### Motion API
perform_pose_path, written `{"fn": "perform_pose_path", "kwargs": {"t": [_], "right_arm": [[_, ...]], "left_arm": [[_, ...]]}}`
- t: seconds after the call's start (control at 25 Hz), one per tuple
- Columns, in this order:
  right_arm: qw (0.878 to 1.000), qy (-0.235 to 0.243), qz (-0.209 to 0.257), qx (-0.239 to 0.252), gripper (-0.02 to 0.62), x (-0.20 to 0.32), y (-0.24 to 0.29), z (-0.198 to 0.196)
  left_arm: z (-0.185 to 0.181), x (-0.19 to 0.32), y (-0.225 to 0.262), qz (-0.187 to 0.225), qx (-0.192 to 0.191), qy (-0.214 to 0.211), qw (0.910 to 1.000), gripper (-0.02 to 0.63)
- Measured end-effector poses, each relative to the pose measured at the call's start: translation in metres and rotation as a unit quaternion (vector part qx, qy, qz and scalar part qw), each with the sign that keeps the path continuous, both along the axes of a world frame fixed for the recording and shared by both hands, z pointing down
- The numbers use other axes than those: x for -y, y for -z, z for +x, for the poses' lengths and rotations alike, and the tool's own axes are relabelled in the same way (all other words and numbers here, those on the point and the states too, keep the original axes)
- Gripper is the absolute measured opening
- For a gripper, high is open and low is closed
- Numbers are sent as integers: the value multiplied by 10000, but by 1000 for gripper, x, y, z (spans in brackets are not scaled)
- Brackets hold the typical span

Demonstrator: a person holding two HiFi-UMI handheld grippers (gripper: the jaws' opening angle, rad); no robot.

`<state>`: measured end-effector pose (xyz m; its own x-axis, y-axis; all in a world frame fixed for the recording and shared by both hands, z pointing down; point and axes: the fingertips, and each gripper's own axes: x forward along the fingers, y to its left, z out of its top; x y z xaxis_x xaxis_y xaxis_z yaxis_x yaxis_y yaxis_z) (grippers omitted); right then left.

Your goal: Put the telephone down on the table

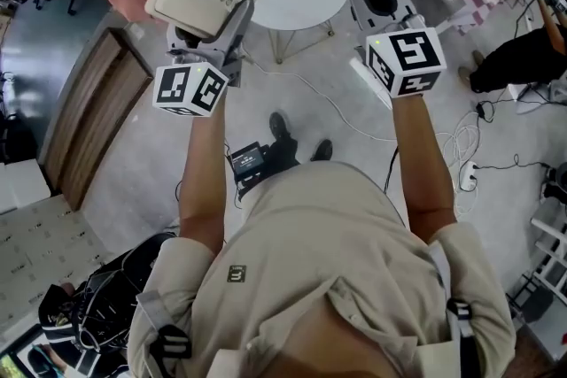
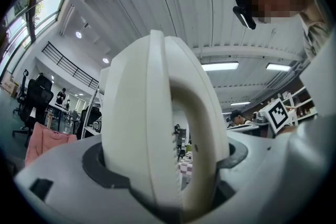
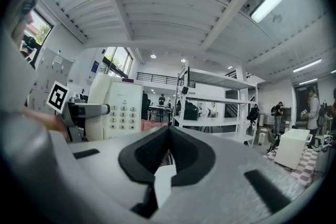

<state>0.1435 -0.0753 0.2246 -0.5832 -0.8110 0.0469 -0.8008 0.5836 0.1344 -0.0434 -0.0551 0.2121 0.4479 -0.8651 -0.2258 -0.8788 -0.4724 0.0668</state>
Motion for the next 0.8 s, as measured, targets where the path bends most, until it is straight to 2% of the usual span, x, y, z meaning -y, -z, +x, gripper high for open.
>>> {"fn": "perform_pose_path", "kwargs": {"t": [0.36,0.6,0.8], "right_arm": [[9995,-316,-48,-16,-3,38,-7,-12],[9987,-506,-30,-34,-3,47,-13,-20],[9974,-704,-94,-82,-3,74,-12,-33]], "left_arm": [[-11,50,-10,-57,-39,-327,9994,454],[-19,66,-19,-77,-66,-516,9986,454],[-32,102,-19,-135,-91,-708,9974,454]]}}
